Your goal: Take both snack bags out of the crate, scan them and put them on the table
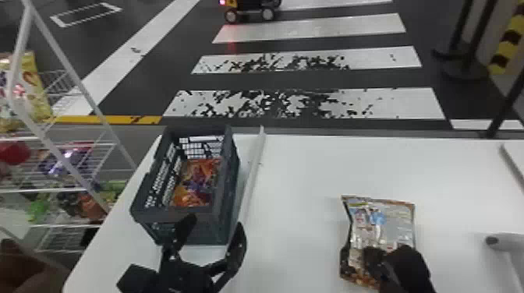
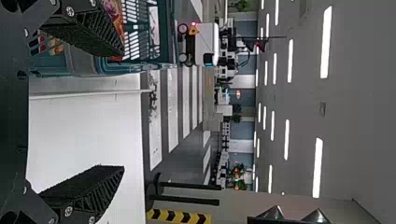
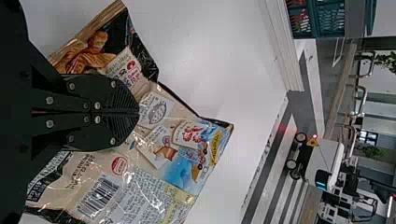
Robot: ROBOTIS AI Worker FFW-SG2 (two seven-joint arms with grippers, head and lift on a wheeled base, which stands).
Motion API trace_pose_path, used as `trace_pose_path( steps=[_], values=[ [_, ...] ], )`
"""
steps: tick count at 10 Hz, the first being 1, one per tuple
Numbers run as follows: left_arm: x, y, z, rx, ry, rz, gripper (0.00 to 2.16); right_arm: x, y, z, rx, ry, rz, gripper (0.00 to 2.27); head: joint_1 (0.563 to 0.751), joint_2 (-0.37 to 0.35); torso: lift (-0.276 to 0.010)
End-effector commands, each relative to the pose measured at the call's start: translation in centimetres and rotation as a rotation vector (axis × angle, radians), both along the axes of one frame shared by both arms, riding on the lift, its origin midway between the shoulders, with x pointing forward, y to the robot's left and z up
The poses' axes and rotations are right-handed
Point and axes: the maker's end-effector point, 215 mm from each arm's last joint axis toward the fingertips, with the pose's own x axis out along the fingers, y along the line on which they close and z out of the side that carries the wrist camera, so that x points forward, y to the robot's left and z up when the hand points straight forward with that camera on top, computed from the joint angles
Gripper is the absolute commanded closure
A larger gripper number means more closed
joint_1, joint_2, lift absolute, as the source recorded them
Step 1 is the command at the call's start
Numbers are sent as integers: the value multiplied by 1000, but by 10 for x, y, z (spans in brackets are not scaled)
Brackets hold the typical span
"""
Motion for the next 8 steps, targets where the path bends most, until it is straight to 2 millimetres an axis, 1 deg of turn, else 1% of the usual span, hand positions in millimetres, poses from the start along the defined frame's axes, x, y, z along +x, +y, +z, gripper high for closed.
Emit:
trace_pose_path(
  steps=[1,2,3,4,5,6,7,8],
  values=[
    [0,0,-1,-3,1,1,144,-3,-5,11,-16,5,9,2253,695,218,-93],
    [0,0,-1,-5,2,1,144,-2,-4,26,-4,-7,10,2253,695,218,-93],
    [0,0,-1,-4,1,3,144,2,-5,42,20,-31,-2,2253,695,216,-93],
    [0,-1,-1,-6,1,3,144,8,-4,53,48,-51,-13,2253,695,213,-93],
    [0,-1,-1,-7,1,4,144,18,-3,64,87,-70,-36,2253,695,211,-93],
    [0,-1,0,-7,0,2,144,32,-2,74,119,-87,-59,2253,695,207,-93],
    [0,-1,-1,-7,3,2,144,44,-9,75,114,-99,-93,2253,695,203,-93],
    [-1,-3,-1,-7,3,-2,144,53,-11,72,115,-100,-106,2253,695,194,-93]
  ],
)
